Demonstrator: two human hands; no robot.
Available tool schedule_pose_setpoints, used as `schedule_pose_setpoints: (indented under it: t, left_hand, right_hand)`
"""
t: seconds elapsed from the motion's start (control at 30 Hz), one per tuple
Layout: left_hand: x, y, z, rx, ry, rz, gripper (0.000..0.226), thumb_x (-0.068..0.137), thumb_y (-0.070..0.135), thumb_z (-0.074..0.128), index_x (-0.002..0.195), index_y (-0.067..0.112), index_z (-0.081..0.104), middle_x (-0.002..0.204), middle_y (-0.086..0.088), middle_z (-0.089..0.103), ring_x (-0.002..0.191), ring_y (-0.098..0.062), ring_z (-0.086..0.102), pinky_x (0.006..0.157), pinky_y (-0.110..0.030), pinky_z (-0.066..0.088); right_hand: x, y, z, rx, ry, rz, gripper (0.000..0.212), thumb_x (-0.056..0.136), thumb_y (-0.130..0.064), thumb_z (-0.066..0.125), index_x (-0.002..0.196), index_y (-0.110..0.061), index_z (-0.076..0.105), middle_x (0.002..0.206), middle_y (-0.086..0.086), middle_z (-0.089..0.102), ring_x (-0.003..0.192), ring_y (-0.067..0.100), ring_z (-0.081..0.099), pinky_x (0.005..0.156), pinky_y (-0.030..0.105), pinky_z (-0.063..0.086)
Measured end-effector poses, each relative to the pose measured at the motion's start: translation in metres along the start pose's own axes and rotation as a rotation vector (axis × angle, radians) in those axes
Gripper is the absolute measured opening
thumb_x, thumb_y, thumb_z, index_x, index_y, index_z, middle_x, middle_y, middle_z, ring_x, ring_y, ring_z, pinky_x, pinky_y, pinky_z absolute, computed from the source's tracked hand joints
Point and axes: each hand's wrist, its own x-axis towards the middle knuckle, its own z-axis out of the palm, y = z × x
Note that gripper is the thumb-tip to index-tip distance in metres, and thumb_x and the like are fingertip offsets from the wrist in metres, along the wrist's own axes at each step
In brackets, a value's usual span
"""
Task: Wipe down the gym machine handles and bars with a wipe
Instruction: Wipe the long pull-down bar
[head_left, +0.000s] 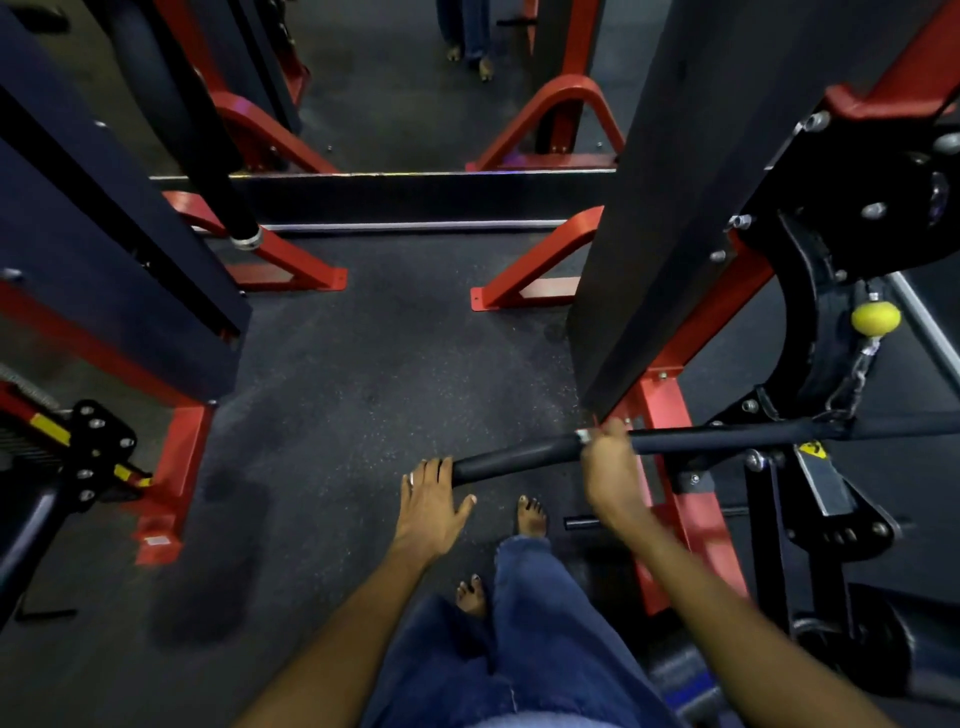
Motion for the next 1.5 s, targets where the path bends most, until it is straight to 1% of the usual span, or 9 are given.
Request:
schedule_pose_setpoints:
  t: [0.13,0.27,0.37,0.47,0.57,0.67,0.73,1.13,1.5]
  left_hand:
    - [0.0,-0.002,-0.002,-0.008,-0.021,0.006,0.067,0.1,0.044,0.041,0.153,0.009,0.017,0.155,-0.011,0.025,0.144,-0.026,0.02,0.12,-0.043,0.011]
    - [0.001,-0.005,-0.008,-0.012,-0.053,0.016,0.065,0.101,0.043,0.04,0.152,0.009,0.019,0.154,-0.013,0.027,0.143,-0.028,0.024,0.12,-0.042,0.015]
    - [-0.001,-0.002,-0.008,-0.007,-0.057,0.021,0.066,0.102,0.044,0.038,0.153,0.008,0.017,0.155,-0.013,0.026,0.143,-0.029,0.022,0.12,-0.044,0.013]
    - [-0.003,0.002,-0.008,0.0,-0.066,0.005,0.068,0.102,0.045,0.037,0.154,0.008,0.014,0.156,-0.014,0.023,0.145,-0.029,0.019,0.12,-0.045,0.01]
    - [-0.005,0.009,-0.01,0.017,-0.077,-0.023,0.069,0.102,0.046,0.034,0.154,0.007,0.01,0.159,-0.013,0.017,0.147,-0.028,0.012,0.121,-0.045,0.004]
    - [-0.006,0.024,-0.024,0.011,-0.029,0.027,0.066,0.103,0.044,0.034,0.154,0.01,0.01,0.161,-0.008,0.015,0.149,-0.024,0.01,0.121,-0.044,0.003]
    - [-0.009,0.041,-0.037,-0.012,0.021,0.08,0.063,0.103,0.041,0.035,0.154,0.011,0.013,0.161,-0.006,0.016,0.149,-0.021,0.011,0.122,-0.041,0.004]
    - [-0.118,0.177,-0.104,-0.022,0.273,0.405,0.05,0.102,0.032,0.042,0.148,0.013,0.035,0.151,-0.004,0.039,0.135,-0.022,0.039,0.111,-0.031,0.028]
    - [-0.261,0.222,-0.072,-0.053,0.36,0.52,0.044,0.1,0.031,0.047,0.141,0.015,0.045,0.142,-0.003,0.049,0.129,-0.021,0.045,0.106,-0.033,0.034]
  right_hand:
    - [-0.017,-0.066,0.045,0.065,-0.227,-0.293,0.028,0.093,0.001,0.035,0.116,0.01,0.049,0.12,0.023,0.044,0.11,0.032,0.042,0.093,0.044,0.036]
    - [0.011,-0.023,0.03,0.111,-0.308,-0.286,0.025,0.092,0.0,0.04,0.111,0.002,0.056,0.117,0.02,0.048,0.111,0.036,0.047,0.09,0.034,0.033]
    - [0.022,0.041,0.004,0.238,-0.115,0.054,0.029,0.09,-0.013,0.04,0.11,-0.004,0.059,0.101,0.005,0.052,0.111,0.033,0.049,0.095,0.038,0.038]
    - [0.016,0.041,-0.004,0.325,0.025,0.282,0.015,0.089,-0.004,0.039,0.093,-0.007,0.053,0.081,-0.001,0.046,0.082,0.028,0.048,0.075,0.033,0.04]
    - [0.004,0.007,0.007,0.246,-0.04,0.142,0.008,0.092,-0.012,0.042,0.086,-0.011,0.047,0.082,0.008,0.049,0.079,0.026,0.046,0.063,0.035,0.033]
    - [0.002,0.003,-0.005,0.166,-0.123,0.119,0.026,0.096,-0.011,0.037,0.114,-0.006,0.054,0.115,0.017,0.048,0.104,0.033,0.048,0.084,0.038,0.038]
    - [-0.002,0.006,-0.023,0.092,-0.088,0.112,0.033,0.095,-0.005,0.037,0.124,-0.003,0.05,0.121,0.018,0.044,0.105,0.038,0.051,0.086,0.04,0.04]
    - [-0.109,0.023,-0.159,0.144,0.272,0.217,0.022,0.091,-0.017,0.052,0.107,-0.013,0.066,0.108,0.018,0.059,0.1,0.039,0.058,0.078,0.04,0.045]
    - [-0.257,0.062,-0.2,0.196,0.415,0.199,0.025,0.087,-0.011,0.05,0.106,-0.012,0.067,0.105,0.016,0.062,0.096,0.038,0.059,0.075,0.038,0.045]
